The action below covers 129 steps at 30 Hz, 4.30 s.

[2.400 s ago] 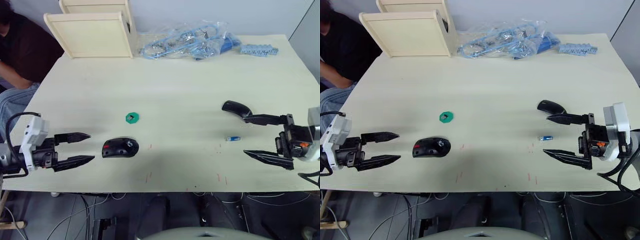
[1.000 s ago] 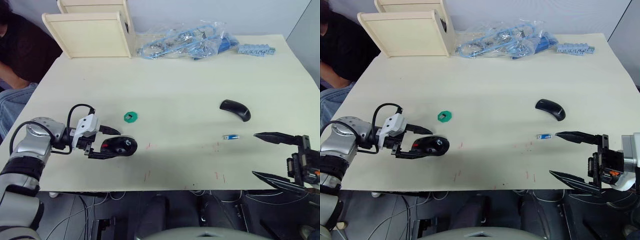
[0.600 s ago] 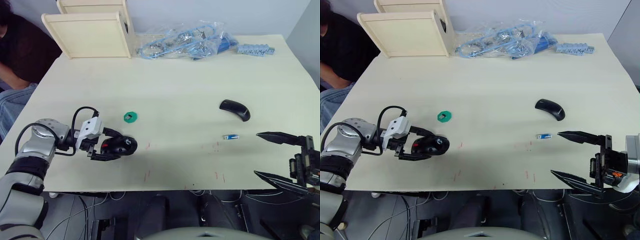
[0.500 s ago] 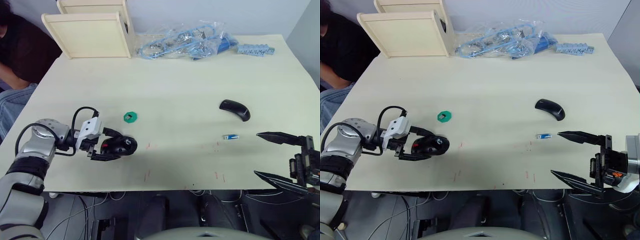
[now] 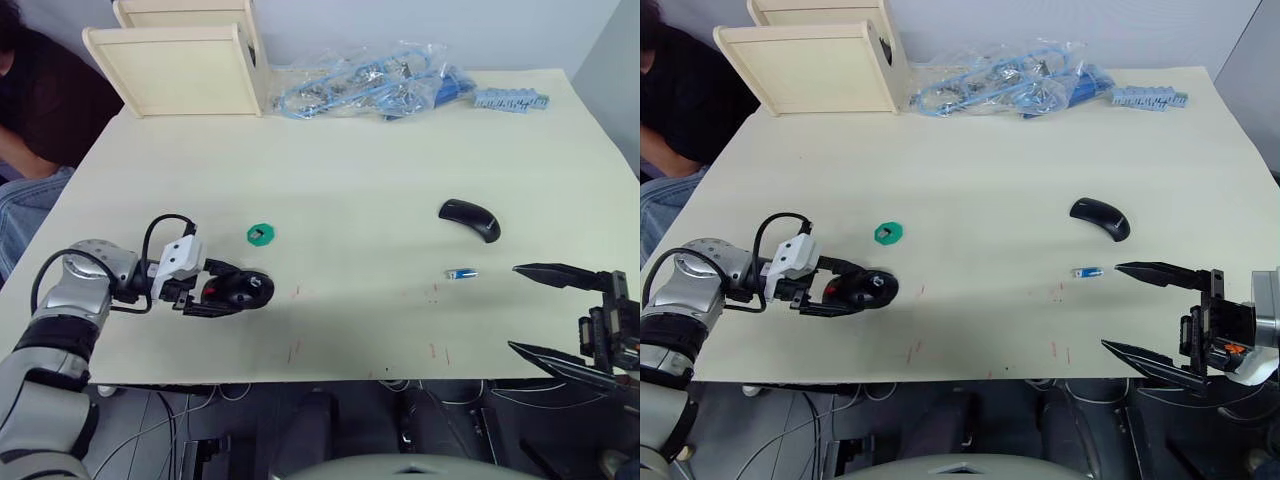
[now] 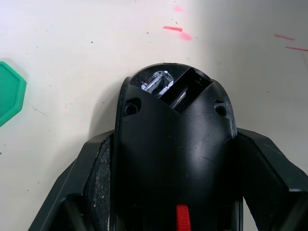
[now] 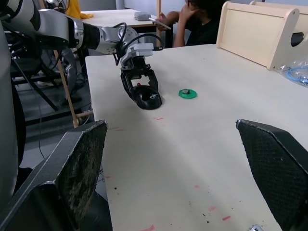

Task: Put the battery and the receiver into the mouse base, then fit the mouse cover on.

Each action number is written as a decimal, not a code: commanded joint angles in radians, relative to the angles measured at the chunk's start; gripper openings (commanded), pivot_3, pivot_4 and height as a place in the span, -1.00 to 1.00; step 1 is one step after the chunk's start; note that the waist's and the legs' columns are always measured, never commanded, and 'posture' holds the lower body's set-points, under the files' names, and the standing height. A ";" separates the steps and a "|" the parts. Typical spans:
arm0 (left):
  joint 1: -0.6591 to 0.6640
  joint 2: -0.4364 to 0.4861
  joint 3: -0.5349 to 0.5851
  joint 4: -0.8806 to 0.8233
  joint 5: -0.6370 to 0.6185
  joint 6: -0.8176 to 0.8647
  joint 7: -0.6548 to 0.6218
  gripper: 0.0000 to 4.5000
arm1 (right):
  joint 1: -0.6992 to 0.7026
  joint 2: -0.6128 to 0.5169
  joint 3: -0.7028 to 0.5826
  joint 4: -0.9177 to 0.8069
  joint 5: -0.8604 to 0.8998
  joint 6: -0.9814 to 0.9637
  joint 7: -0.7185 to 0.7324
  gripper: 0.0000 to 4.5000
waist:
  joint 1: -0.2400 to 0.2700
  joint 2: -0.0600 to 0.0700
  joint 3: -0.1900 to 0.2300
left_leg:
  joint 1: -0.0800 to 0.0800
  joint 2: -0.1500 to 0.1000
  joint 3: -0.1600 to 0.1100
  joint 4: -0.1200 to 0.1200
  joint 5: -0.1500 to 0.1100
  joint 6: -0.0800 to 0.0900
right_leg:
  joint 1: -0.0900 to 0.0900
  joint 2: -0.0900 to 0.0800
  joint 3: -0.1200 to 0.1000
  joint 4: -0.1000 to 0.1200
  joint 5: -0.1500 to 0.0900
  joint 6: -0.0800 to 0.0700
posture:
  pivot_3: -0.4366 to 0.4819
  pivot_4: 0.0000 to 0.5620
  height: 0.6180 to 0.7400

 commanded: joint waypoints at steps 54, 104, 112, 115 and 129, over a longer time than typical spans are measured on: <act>-0.070 -0.280 -0.245 -0.996 0.374 0.943 0.519 0.33 | 0.050 -0.029 -0.062 -0.018 -0.018 0.035 -0.018 1.00 | 0.004 -0.001 0.000 | 0.000 -0.001 0.001 0.001 0.000 0.000 | 0.001 0.000 0.002 0.000 0.000 0.001 | -0.05 -0.47 1.00; -0.053 -0.318 -0.206 -0.978 0.437 0.941 0.453 0.33 | -0.753 0.057 0.548 1.189 -0.645 -0.429 0.197 -0.15 | 0.002 0.000 -0.001 | 0.002 -0.002 0.003 0.003 0.000 0.000 | 0.003 0.000 0.003 -0.001 0.001 0.002 | -0.05 -0.47 1.00; -0.052 -0.321 -0.210 -0.984 0.438 0.946 0.456 0.33 | -0.747 0.071 0.539 1.201 -0.636 -0.432 0.204 -0.27 | 0.001 0.000 -0.001 | 0.002 -0.002 0.002 0.003 0.000 0.000 | 0.003 0.000 0.004 0.000 0.002 0.002 | -0.05 -0.47 1.00; -0.051 -0.322 -0.210 -0.983 0.438 0.946 0.456 0.33 | -0.741 0.072 0.535 1.194 -0.632 -0.430 0.203 -0.71 | 0.001 0.000 -0.001 | 0.002 -0.002 0.002 0.003 0.000 0.000 | 0.003 0.000 0.004 0.000 0.002 0.002 | -0.05 -0.47 1.00; -0.046 -0.326 -0.209 -0.976 0.439 0.940 0.461 0.33 | -0.536 0.007 0.462 0.592 -0.506 -0.076 -0.001 -0.98 | 0.003 0.001 -0.002 | 0.001 -0.002 0.001 0.003 0.000 0.000 | 0.002 0.000 0.004 0.000 0.002 0.002 | -0.05 -0.47 1.00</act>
